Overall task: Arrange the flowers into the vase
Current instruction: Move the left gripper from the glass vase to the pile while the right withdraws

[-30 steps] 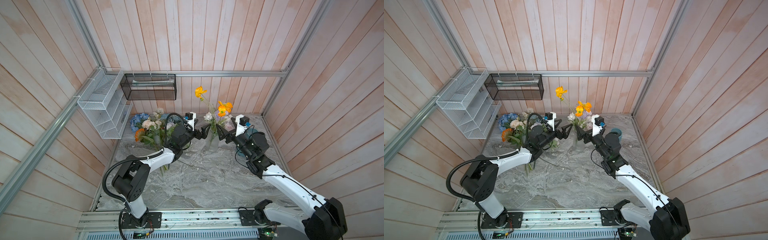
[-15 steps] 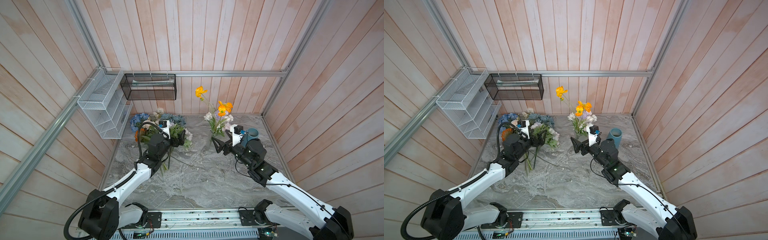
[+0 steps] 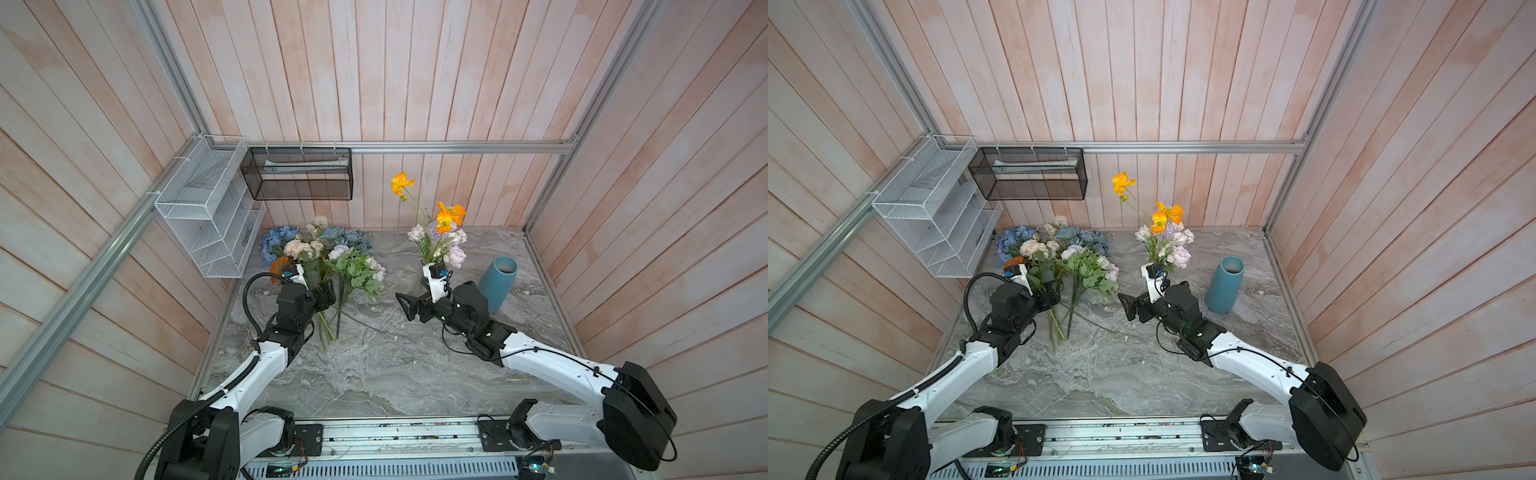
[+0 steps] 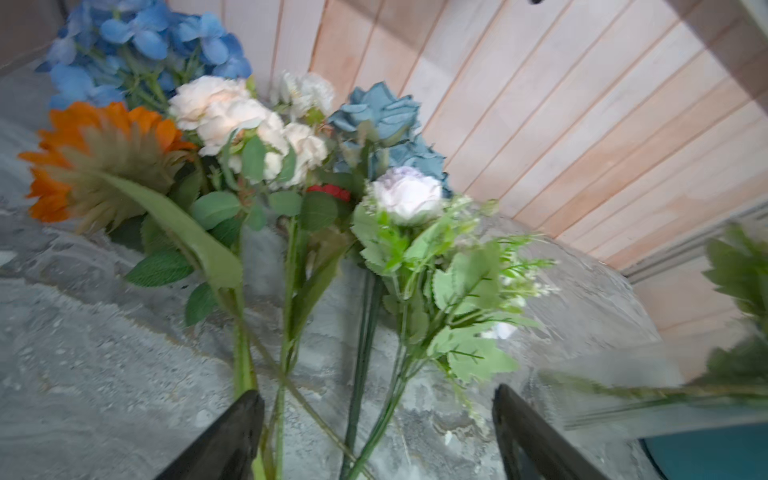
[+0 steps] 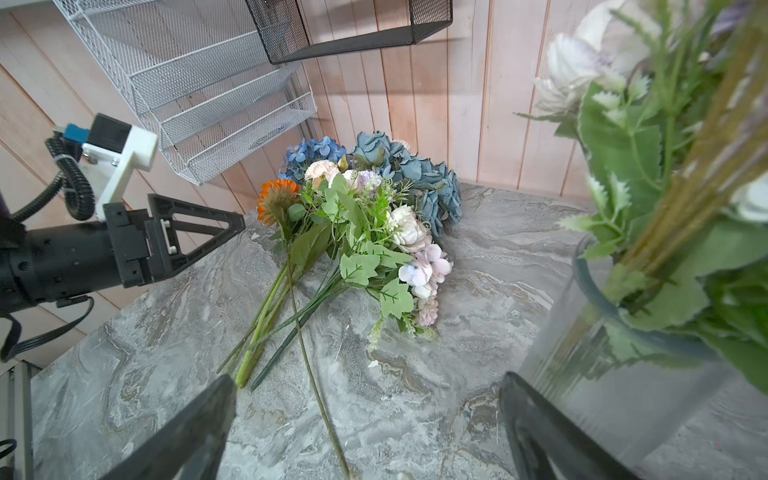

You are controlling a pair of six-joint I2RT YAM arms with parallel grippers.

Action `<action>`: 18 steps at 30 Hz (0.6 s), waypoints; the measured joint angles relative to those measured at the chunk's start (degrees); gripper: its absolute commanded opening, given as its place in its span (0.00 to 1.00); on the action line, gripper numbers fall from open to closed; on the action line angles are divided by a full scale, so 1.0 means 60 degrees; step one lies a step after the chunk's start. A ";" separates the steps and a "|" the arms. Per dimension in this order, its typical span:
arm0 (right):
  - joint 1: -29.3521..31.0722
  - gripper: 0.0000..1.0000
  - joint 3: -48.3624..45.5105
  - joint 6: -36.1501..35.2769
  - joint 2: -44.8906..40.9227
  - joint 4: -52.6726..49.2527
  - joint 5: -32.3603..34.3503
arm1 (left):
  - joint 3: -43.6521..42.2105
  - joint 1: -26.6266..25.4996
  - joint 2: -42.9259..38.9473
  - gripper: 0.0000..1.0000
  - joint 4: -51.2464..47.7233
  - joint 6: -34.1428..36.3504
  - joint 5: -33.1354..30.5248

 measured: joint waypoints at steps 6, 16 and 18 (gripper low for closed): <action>0.0007 0.98 0.0000 0.0109 0.0004 0.0270 0.0146 | -0.0117 0.0860 0.1617 0.58 0.1206 -0.1005 0.0393; 0.0011 0.98 0.0000 0.0131 0.0000 0.0415 0.0310 | 0.0809 0.1180 0.3810 0.47 0.1763 -0.1508 0.0681; 0.0007 0.98 0.0000 0.0131 0.0000 0.0412 0.0310 | 0.1009 0.1304 0.4095 0.47 0.1902 -0.1603 0.0718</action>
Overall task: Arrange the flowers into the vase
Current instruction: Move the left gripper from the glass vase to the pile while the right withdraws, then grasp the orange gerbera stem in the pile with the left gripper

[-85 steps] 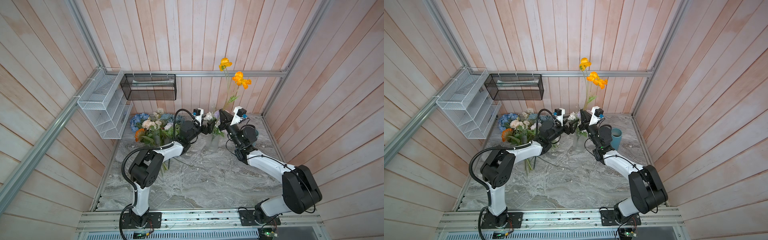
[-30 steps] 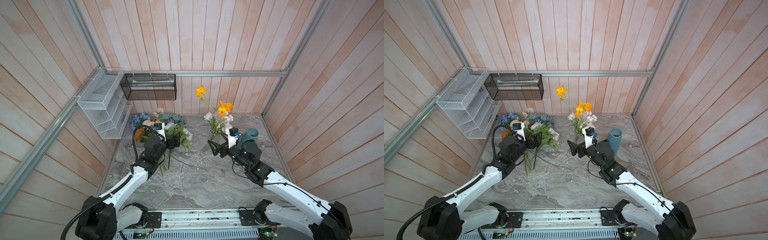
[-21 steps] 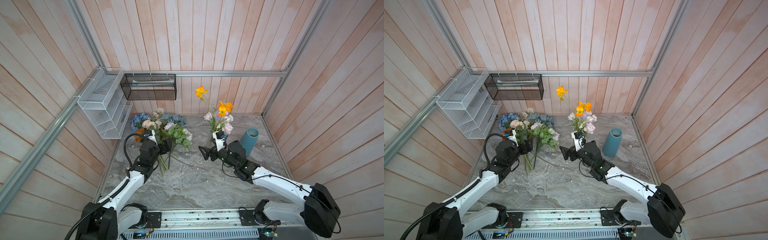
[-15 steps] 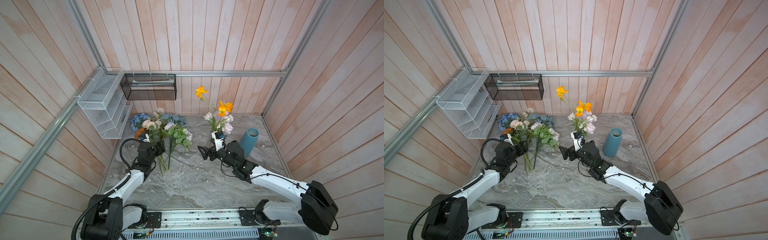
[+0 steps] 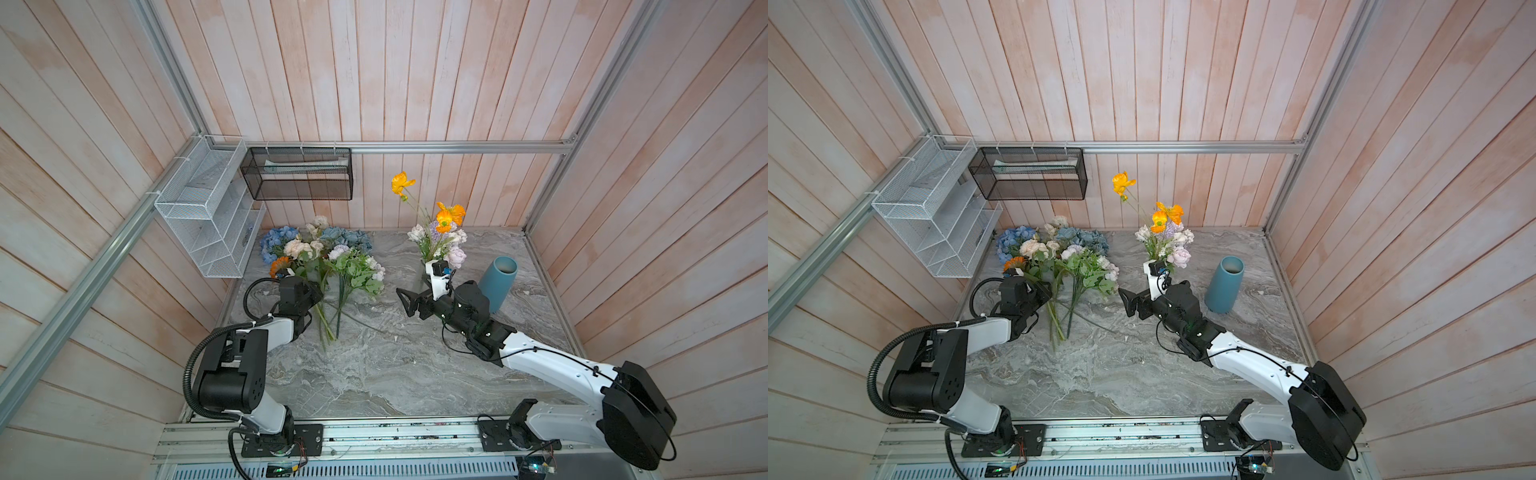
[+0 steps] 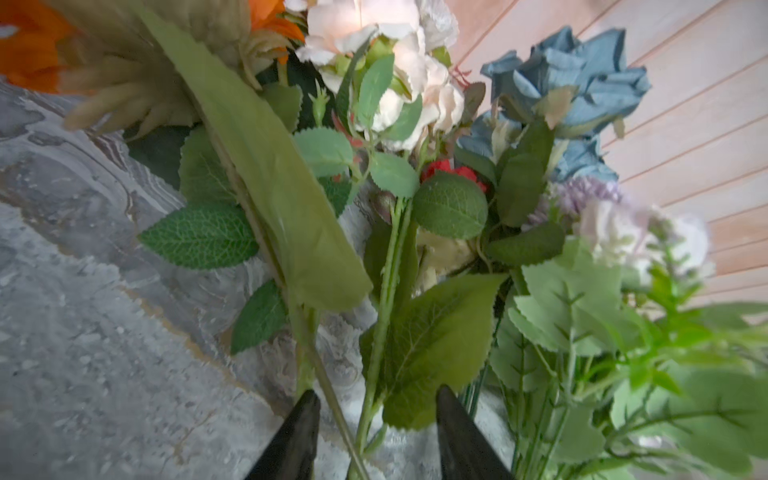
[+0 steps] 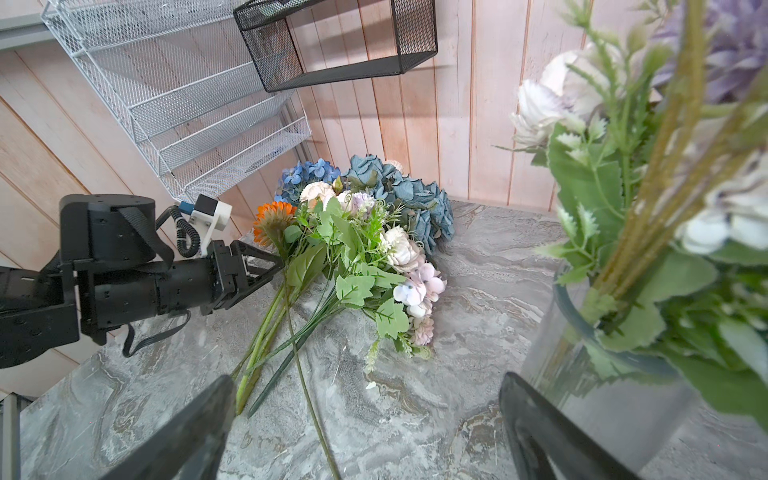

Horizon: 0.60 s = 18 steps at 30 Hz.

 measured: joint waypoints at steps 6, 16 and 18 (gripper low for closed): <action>0.0004 0.98 0.0000 -0.0004 -0.0117 0.0000 0.0106 | 0.0415 0.0229 0.0718 0.45 0.0197 -0.0237 0.0036; 0.0004 0.98 -0.0004 -0.0011 -0.0295 0.0036 0.0204 | 0.0353 0.0226 0.0816 0.47 0.0266 -0.0488 -0.0062; 0.0004 0.98 -0.0004 -0.0011 -0.0295 0.0036 0.0204 | 0.0353 0.0226 0.0834 0.47 0.0248 -0.0510 -0.0098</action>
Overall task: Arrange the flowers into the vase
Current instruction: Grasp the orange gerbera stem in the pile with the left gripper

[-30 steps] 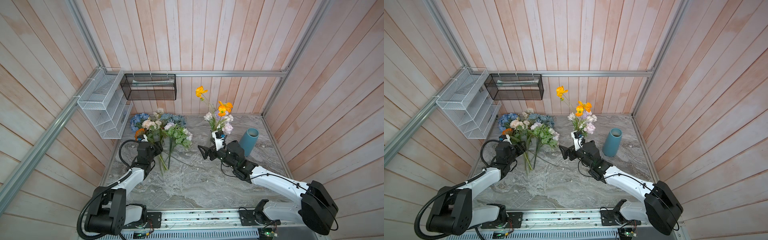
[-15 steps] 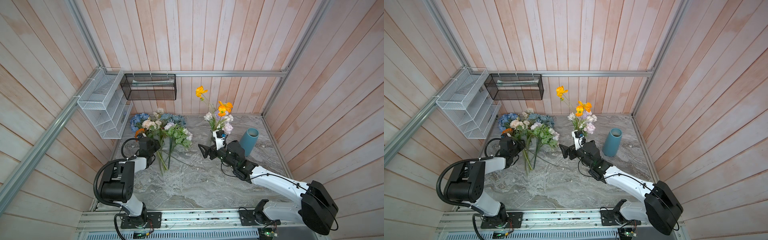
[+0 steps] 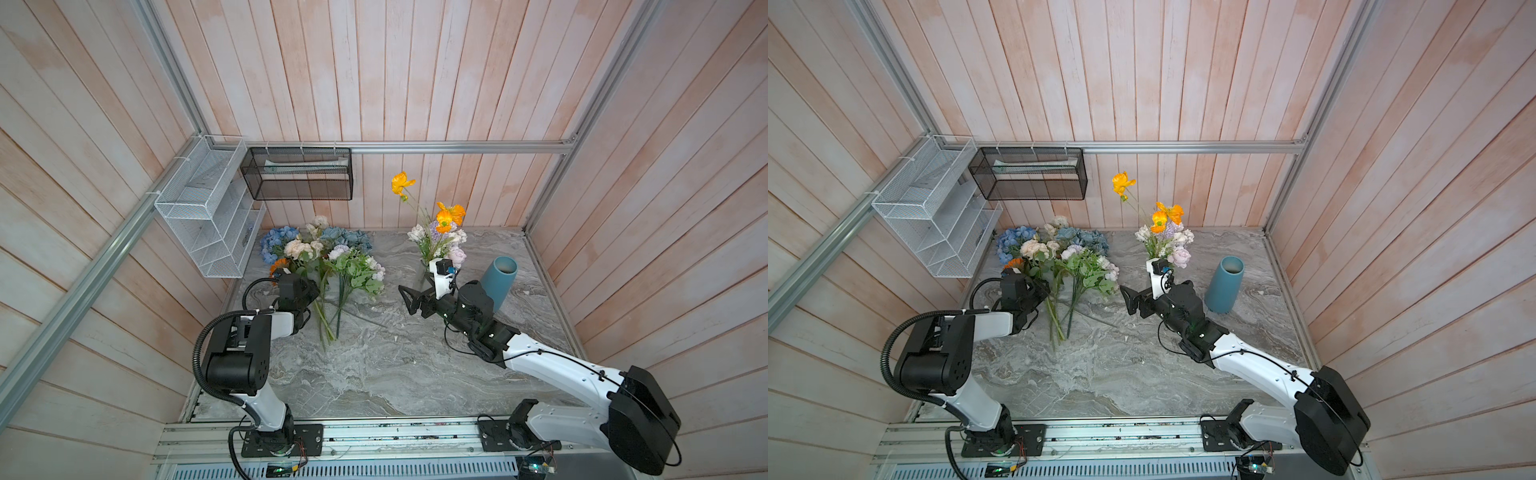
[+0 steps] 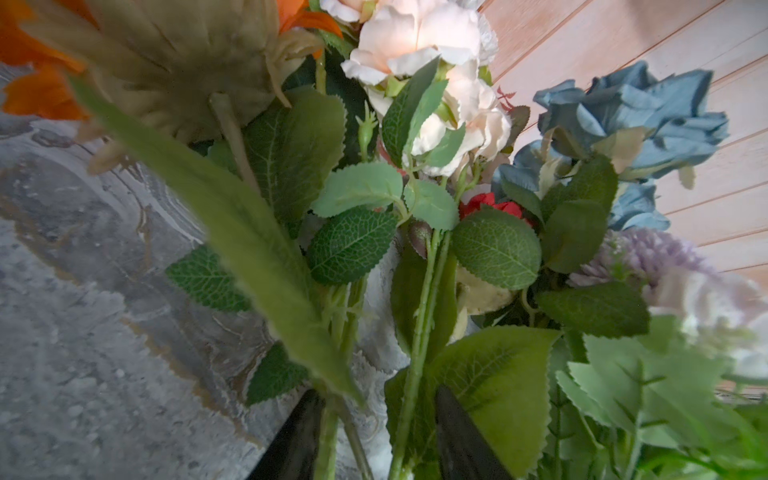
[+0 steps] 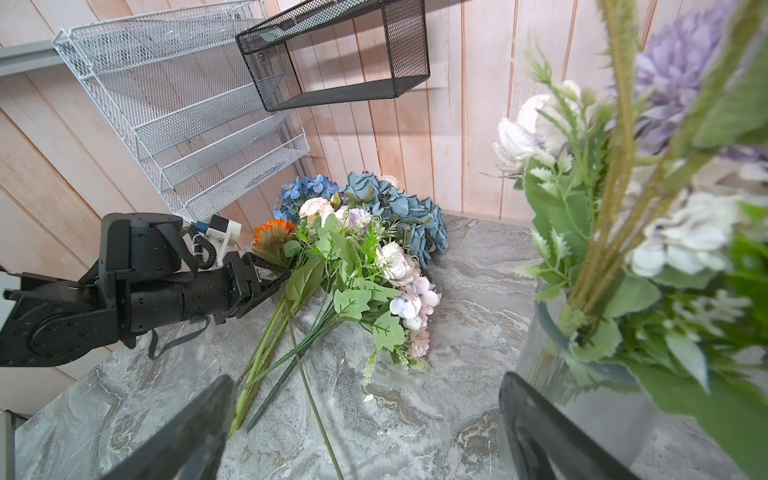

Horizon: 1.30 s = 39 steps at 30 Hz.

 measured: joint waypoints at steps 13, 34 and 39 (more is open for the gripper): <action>0.0000 0.98 0.0000 0.0000 0.0095 0.0131 -0.0007 | -0.0860 0.0069 -0.1031 0.52 -0.0707 0.0554 -0.0634; 0.0117 0.98 -0.0004 -0.0062 -0.0047 0.0208 0.0011 | 0.0171 0.0124 0.0495 0.33 -0.0164 -0.0138 -0.0368; 0.0124 0.98 -0.0004 -0.0066 -0.0051 0.0204 0.0007 | 0.0357 0.0124 0.0517 0.16 -0.0033 -0.0138 -0.0379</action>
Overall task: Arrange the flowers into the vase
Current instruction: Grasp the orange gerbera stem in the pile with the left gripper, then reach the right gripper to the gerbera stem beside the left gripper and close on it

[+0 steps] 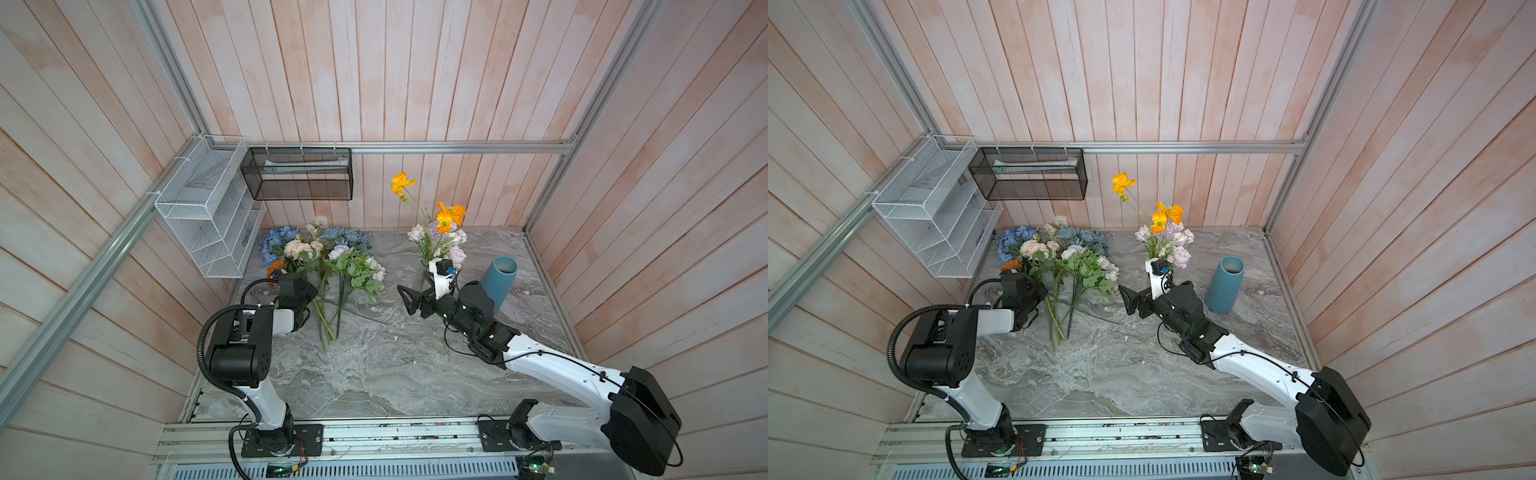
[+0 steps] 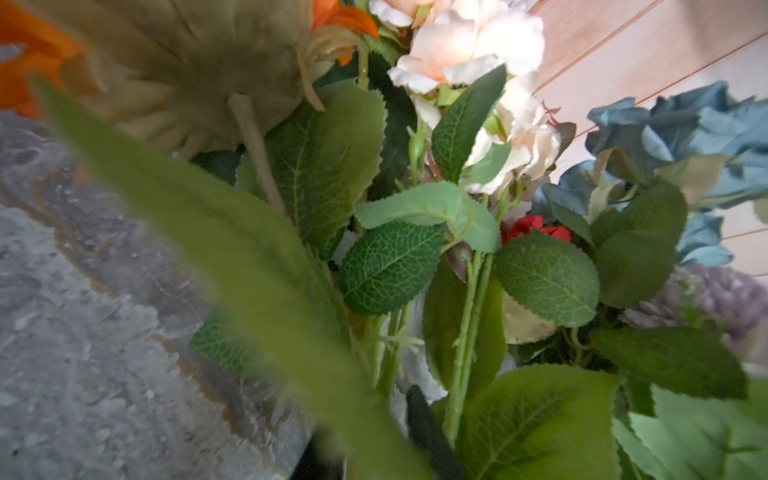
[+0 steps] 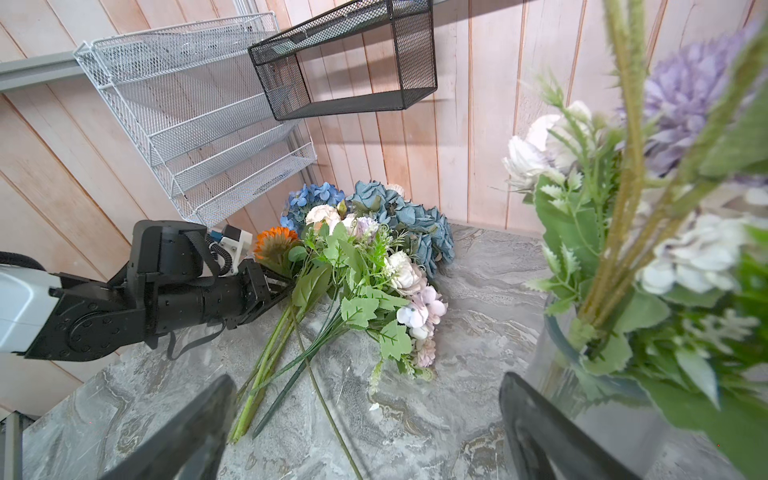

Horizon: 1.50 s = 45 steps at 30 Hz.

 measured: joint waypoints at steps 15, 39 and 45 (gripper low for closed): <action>0.0036 0.98 0.0000 -0.0113 0.0000 0.0000 0.0000 | -0.0393 0.0124 -0.0743 0.02 -0.0084 0.0408 -0.0393; 0.1515 0.92 0.1610 -0.0419 0.2608 0.0284 -0.1570 | -0.1727 -0.0182 -0.4743 0.00 -0.0648 0.1100 0.1282; 0.1603 0.88 0.2557 -0.0248 0.3989 0.0499 -0.2193 | -0.1712 -0.0576 -0.4896 0.00 -0.0404 0.1319 0.1912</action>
